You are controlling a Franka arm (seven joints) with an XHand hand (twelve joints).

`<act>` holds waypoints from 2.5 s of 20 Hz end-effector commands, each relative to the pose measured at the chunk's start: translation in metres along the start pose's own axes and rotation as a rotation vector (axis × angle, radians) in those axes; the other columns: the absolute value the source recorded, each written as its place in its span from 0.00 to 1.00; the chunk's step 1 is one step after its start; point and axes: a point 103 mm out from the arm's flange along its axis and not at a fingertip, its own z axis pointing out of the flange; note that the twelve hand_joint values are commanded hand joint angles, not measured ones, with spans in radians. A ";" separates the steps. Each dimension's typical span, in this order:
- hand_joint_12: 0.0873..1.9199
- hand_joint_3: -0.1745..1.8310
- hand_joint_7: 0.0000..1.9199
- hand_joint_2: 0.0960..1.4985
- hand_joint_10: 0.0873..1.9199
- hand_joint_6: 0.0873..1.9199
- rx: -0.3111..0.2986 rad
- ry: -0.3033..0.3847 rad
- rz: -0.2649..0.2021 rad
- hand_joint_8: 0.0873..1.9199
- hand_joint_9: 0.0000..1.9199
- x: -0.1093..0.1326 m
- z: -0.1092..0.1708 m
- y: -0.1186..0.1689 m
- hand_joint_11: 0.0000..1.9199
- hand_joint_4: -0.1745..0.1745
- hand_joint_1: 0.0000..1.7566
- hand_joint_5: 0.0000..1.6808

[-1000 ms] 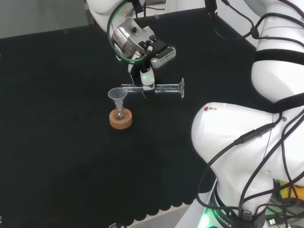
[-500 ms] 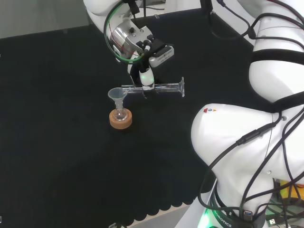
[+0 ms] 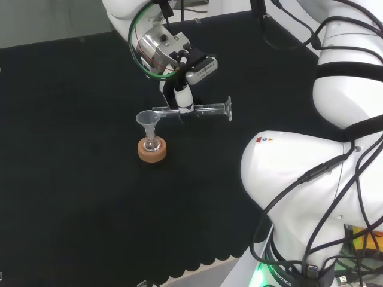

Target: Pour the water from the graduated cylinder into the round-bottom flask.

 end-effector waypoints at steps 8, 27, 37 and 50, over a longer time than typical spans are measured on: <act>0.36 0.08 0.47 0.76 0.07 0.39 0.023 0.003 0.005 0.60 0.72 0.001 -0.001 -0.002 0.60 0.14 0.77 0.55; 0.36 0.08 0.47 0.76 0.07 0.39 -0.011 0.007 -0.002 0.60 0.72 0.000 -0.004 -0.003 0.60 0.14 0.77 0.54; 0.35 0.08 0.46 0.76 0.07 0.40 -0.180 0.079 -0.090 0.60 0.72 -0.006 0.003 -0.005 0.60 0.14 0.77 0.54; 0.35 0.08 0.46 0.77 0.07 0.40 -0.390 0.183 -0.193 0.61 0.72 -0.014 0.008 -0.010 0.60 0.15 0.77 0.54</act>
